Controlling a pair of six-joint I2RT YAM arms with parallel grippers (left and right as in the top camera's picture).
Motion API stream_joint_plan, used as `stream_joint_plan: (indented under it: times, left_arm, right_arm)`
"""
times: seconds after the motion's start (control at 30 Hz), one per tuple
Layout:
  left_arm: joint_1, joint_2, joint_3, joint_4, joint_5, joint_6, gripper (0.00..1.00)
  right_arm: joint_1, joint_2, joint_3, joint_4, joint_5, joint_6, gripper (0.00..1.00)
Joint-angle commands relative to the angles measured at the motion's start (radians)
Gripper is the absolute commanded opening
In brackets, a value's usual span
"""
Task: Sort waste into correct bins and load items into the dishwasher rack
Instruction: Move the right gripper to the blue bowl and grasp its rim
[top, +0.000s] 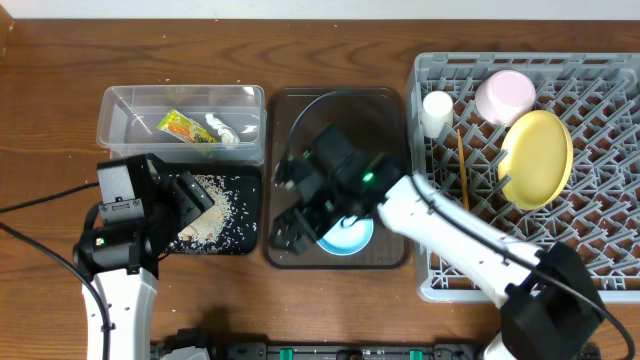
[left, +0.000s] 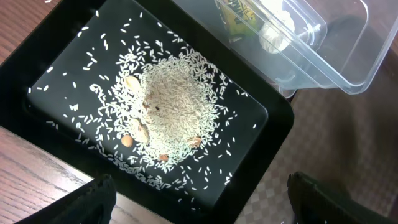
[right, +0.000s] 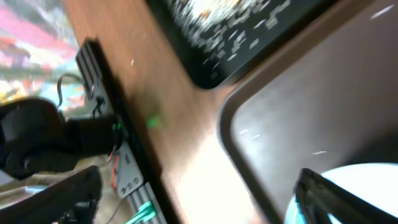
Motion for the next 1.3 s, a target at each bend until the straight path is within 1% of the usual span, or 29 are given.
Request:
stream_joint_plan:
  times: [0.0, 0.13, 0.2, 0.23, 0.3, 0.47, 0.63, 0.8, 0.97, 1.1, 1.2, 1.27]
  left_arm:
    - [0.005, -0.009, 0.017, -0.004, -0.016, 0.014, 0.91]
    - [0.005, -0.009, 0.017, -0.004, -0.016, 0.013, 0.91]
    - [0.005, -0.009, 0.017, -0.004, -0.016, 0.014, 0.91]
    - [0.005, -0.009, 0.017, -0.004, -0.016, 0.013, 0.91]
    - [0.005, -0.009, 0.017, -0.004, -0.016, 0.014, 0.91]
    - [0.005, -0.009, 0.017, -0.004, -0.016, 0.014, 0.91]
    - [0.005, -0.009, 0.017, -0.004, -0.016, 0.014, 0.91]
    - [0.005, -0.009, 0.017, -0.004, -0.016, 0.014, 0.91]
    - [0.005, -0.009, 0.017, -0.004, -0.016, 0.013, 0.91]
    - [0.005, -0.009, 0.017, -0.006, -0.016, 0.014, 0.91]
    - [0.005, -0.009, 0.017, -0.006, -0.016, 0.014, 0.91]
    - [0.005, -0.009, 0.017, -0.007, -0.016, 0.014, 0.91]
  right_arm:
    - [0.071, -0.029, 0.002, -0.045, 0.144, 0.015, 0.79]
    - [0.139, -0.029, 0.002, -0.133, 0.38, 0.062, 0.46]
    - [0.172, -0.027, 0.001, -0.167, 0.489, 0.08, 0.36]
    - [0.19, -0.025, 0.001, -0.178, 0.537, 0.093, 0.32]
    - [0.225, -0.023, -0.002, -0.184, 0.617, 0.119, 0.32]
    - [0.275, -0.023, -0.018, -0.182, 0.77, 0.193, 0.35]
    - [0.279, -0.023, -0.079, -0.141, 0.776, 0.22, 0.36]
    - [0.278, -0.023, -0.188, 0.008, 0.776, 0.22, 0.36]
    - [0.277, -0.023, -0.252, 0.095, 0.777, 0.219, 0.36]
    - [0.277, -0.023, -0.282, 0.117, 0.777, 0.219, 0.32]
    - [0.277, -0.023, -0.283, 0.118, 0.78, 0.216, 0.26]
    - [0.277, -0.023, -0.283, 0.122, 0.788, 0.216, 0.17]
